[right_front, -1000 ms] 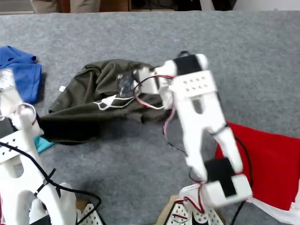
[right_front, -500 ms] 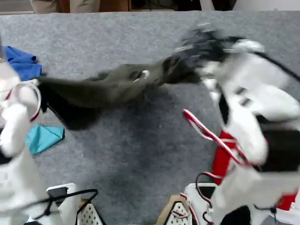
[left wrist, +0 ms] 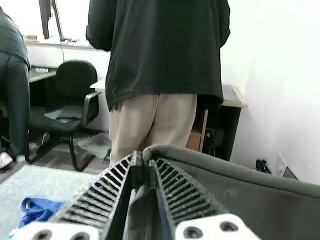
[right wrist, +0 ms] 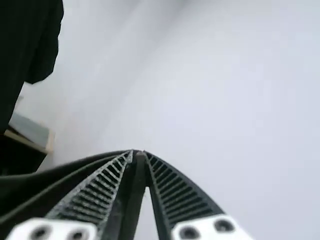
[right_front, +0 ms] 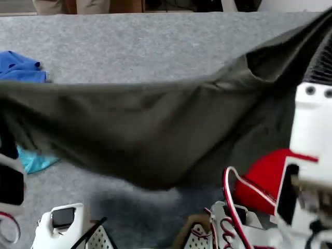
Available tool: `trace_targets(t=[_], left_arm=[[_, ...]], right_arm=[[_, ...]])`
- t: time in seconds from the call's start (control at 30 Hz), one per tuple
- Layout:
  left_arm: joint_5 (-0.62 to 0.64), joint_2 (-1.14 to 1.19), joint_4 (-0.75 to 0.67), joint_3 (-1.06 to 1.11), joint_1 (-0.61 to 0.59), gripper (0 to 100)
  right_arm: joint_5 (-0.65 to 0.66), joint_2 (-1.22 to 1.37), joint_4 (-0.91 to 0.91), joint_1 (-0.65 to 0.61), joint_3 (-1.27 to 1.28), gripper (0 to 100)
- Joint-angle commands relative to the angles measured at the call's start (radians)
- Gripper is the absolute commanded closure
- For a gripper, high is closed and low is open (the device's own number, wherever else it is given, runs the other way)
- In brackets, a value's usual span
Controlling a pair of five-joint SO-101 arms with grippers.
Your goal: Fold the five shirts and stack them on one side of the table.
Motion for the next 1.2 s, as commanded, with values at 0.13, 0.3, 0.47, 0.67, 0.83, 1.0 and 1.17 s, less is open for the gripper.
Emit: trace_targets(t=[0.13,0.3,0.47,0.67,0.83,1.0,1.17], left_arm=[[0.0,-0.038,0.061,-0.015,0.006,98],[0.0,-0.124,0.061,0.066,0.006,98],[0.0,-0.213,0.06,0.138,0.006,98],[-0.002,-0.239,0.06,0.152,0.006,98],[-0.055,-0.239,0.06,0.153,0.006,98],[-0.058,-0.236,0.058,0.204,0.006,98],[-0.055,-0.236,-0.103,0.535,0.006,98]], right_arm=[[0.0,-0.019,0.087,0.015,-0.124,99.3],[0.043,-0.087,0.115,0.015,-0.185,99.3],[0.069,-0.137,0.031,0.015,-0.188,99.3],[0.069,-0.105,-0.08,0.016,-0.188,99.3],[0.069,-0.051,-0.095,0.016,-0.186,99.3],[0.064,0.015,-0.055,0.015,-0.104,99.3],[0.069,0.084,-0.103,-0.031,0.099,99.3]])
